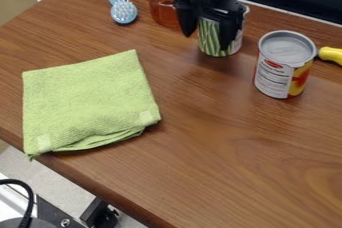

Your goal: Moving the can in the upper left of table

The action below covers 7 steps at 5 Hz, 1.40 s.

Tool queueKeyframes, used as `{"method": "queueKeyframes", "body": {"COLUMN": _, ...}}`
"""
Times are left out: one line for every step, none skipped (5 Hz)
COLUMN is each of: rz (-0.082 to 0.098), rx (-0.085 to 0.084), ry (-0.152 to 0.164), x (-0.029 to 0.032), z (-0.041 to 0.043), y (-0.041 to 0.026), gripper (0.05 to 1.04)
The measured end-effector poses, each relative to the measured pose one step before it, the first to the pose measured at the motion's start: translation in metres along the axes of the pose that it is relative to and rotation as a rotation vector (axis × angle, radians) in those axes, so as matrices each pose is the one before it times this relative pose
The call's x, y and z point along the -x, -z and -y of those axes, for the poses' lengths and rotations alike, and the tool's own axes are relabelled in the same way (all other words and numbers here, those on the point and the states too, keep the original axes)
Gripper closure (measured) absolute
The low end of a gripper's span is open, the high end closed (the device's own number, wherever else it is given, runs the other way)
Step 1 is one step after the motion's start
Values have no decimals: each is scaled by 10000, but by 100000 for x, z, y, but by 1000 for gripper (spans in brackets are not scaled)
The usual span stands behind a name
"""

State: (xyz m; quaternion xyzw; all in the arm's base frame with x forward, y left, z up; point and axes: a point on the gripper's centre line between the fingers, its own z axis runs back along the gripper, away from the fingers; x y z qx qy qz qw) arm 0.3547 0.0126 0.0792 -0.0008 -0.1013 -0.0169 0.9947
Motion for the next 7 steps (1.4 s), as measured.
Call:
{"method": "queueKeyframes", "body": {"rz": -371, "rx": -49, "ry": -309, "x": 970, "z": -551, "y": -1791, "gripper": 87}}
{"method": "queueKeyframes", "body": {"rz": -164, "rx": 11, "ry": -195, "x": 1409, "z": -975, "y": -1094, "gripper": 87}}
{"method": "queueKeyframes", "body": {"rz": -341, "rx": -33, "ry": -124, "x": 1836, "z": -82, "y": -203, "gripper": 87}}
{"method": "queueKeyframes", "body": {"rz": -20, "rx": -62, "ry": 12, "x": 2061, "z": 1081, "y": -436, "gripper": 87}}
{"method": "queueKeyframes", "body": {"rz": 295, "rx": -207, "ry": -7, "x": 1381, "z": 613, "y": -534, "gripper": 87}}
{"method": "queueKeyframes", "body": {"rz": 215, "rx": -392, "ry": -613, "x": 1457, "z": -2066, "y": 108, "gripper": 87}}
{"method": "queueKeyframes", "body": {"rz": 290, "rx": -607, "ry": -552, "x": 1190, "z": -2842, "y": 186, "gripper": 87}}
